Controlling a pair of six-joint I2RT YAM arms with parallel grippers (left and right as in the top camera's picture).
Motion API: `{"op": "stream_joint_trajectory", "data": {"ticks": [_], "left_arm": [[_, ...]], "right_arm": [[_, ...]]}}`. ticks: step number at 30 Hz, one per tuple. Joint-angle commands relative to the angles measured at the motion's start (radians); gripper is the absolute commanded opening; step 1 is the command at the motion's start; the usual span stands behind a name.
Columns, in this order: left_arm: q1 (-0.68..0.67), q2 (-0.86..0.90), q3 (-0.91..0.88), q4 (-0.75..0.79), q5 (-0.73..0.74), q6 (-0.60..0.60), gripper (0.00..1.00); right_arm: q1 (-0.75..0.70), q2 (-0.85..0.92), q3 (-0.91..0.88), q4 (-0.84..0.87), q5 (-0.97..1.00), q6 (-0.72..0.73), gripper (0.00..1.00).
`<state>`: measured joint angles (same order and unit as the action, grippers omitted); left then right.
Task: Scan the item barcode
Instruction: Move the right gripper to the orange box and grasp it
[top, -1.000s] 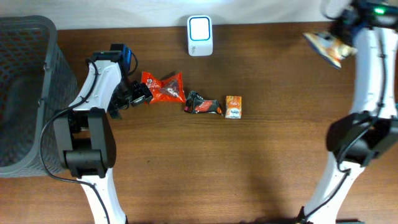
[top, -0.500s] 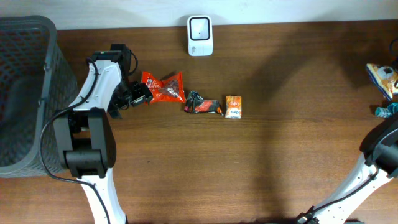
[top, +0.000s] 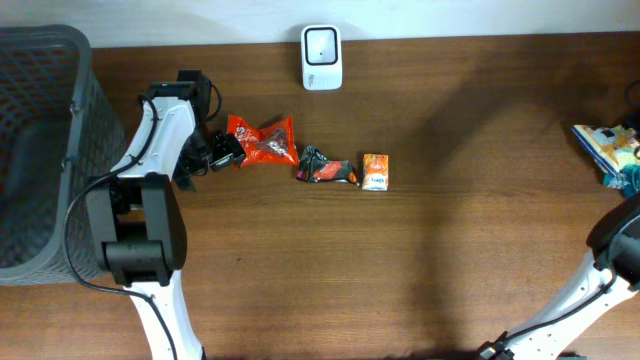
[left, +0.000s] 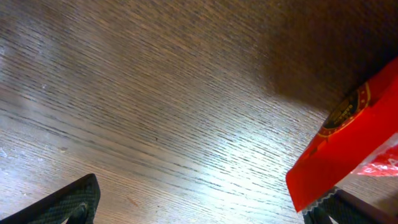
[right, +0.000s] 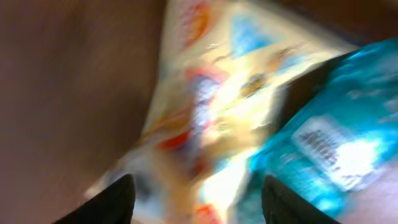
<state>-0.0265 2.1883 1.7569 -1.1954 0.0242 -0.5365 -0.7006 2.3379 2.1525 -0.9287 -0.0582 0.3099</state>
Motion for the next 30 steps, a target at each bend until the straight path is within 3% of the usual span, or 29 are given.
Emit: {"op": "stream_joint_trajectory", "data": {"ticks": [1, 4, 6, 9, 14, 20, 23, 26, 30], "left_arm": [[0.003, 0.005, -0.006, -0.001, -0.013, -0.009, 0.99], [0.003, 0.005, -0.006, -0.002, -0.014, -0.009, 0.99], [0.003, 0.005, -0.006, -0.002, -0.013, -0.009, 0.99], [0.003, 0.005, -0.006, -0.001, -0.013, -0.009, 0.99], [0.003, 0.005, -0.006, -0.002, -0.013, -0.009, 0.99], [0.003, 0.005, -0.006, -0.002, -0.014, -0.009, 0.99], [0.003, 0.005, -0.006, -0.002, -0.013, -0.009, 0.99], [0.003, 0.005, -0.006, -0.001, -0.013, -0.009, 0.99], [0.003, 0.005, -0.006, -0.002, -0.013, -0.009, 0.99]], "right_arm": [[0.011, -0.113, 0.002, 0.002, -0.678, -0.048, 0.66], [0.072, -0.115, 0.002, -0.056, -0.999, -0.15, 0.66], [0.135, -0.114, 0.002, -0.201, -0.992, -0.275, 0.75], [0.259, -0.107, -0.004, -0.422, -0.814, -0.42, 0.99], [0.525, -0.1, -0.105, -0.528, -0.484, -0.426, 0.99], [0.748, -0.1, -0.254, -0.435, -0.471, -0.395, 0.94], [0.803, -0.099, -0.315, -0.381, -0.454, -0.374, 0.87], [0.811, -0.098, -0.358, -0.329, -0.388, -0.319, 0.72], [0.797, -0.098, -0.395, -0.266, -0.405, -0.32, 0.67]]}}
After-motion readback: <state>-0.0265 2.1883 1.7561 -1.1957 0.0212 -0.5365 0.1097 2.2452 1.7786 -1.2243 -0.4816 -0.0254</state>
